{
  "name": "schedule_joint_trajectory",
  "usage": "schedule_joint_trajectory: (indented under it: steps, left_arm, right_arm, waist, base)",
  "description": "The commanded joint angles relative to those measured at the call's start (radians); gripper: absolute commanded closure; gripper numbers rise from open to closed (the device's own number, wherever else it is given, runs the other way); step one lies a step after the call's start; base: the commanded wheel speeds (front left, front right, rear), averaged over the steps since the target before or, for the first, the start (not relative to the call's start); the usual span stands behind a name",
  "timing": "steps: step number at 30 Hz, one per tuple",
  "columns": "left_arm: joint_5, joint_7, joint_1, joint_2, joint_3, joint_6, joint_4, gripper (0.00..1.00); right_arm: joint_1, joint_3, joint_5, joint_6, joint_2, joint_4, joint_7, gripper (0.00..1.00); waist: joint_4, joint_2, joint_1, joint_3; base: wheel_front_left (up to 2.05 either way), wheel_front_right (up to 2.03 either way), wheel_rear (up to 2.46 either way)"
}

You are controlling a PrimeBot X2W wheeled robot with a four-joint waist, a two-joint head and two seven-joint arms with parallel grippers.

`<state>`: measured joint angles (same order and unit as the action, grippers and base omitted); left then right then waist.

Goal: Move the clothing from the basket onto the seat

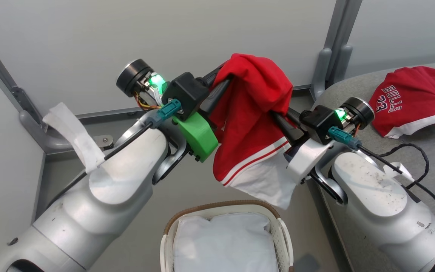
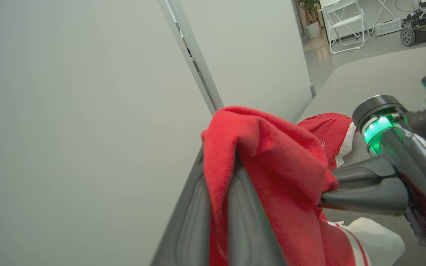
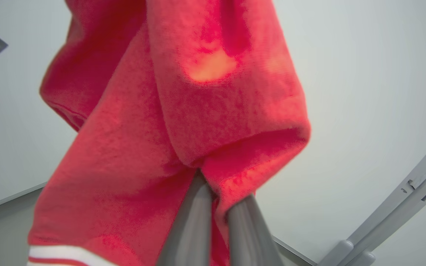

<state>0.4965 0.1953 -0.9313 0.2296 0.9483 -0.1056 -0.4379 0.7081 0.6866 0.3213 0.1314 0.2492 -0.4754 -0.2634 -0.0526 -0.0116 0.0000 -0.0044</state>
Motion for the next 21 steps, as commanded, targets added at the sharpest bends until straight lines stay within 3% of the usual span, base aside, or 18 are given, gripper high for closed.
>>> schedule_joint_trajectory:
  steps: [1, 3, 4, 16, 21]
  left_arm:
    - [0.016, 0.01, 0.034, 0.004, -0.005, 0.007, -0.008, 0.6]
    - [0.027, 0.021, 0.06, 0.007, -0.008, 0.013, -0.015, 0.11]
    - [0.034, 0.027, 0.079, 0.006, -0.011, 0.018, -0.02, 0.0]
    - [0.096, 0.071, 0.291, -0.036, -0.063, 0.053, -0.082, 0.0]
    - [0.099, 0.07, 0.378, -0.061, -0.113, 0.038, -0.075, 0.0]
  right_arm:
    - [-0.009, -0.022, -0.008, -0.001, -0.001, 0.007, -0.002, 1.0]
    - [-0.02, -0.056, -0.016, -0.001, -0.006, 0.012, -0.002, 1.0]
    - [-0.024, -0.076, -0.022, -0.001, -0.008, 0.014, -0.002, 1.0]
    - [-0.065, -0.236, -0.098, -0.001, -0.037, 0.033, -0.002, 1.0]
    - [-0.073, -0.27, -0.115, -0.001, -0.03, 0.041, -0.002, 1.0]
  waist:
    - [0.0, 0.0116, 0.0, 0.0]
    - [-0.001, 0.0116, 0.0, 0.002]
    - [-0.001, 0.0116, 0.0, 0.003]
    - [-0.004, 0.0116, 0.0, 0.012]
    - [-0.004, 0.0116, 0.0, 0.018]
  base:
    - [0.0, 0.0, 0.0]
    - [0.0, 0.0, 0.0]
    - [0.0, 0.0, 0.0]
    - [0.0, 0.0, 0.0]
    - [0.0, 0.0, 0.0]
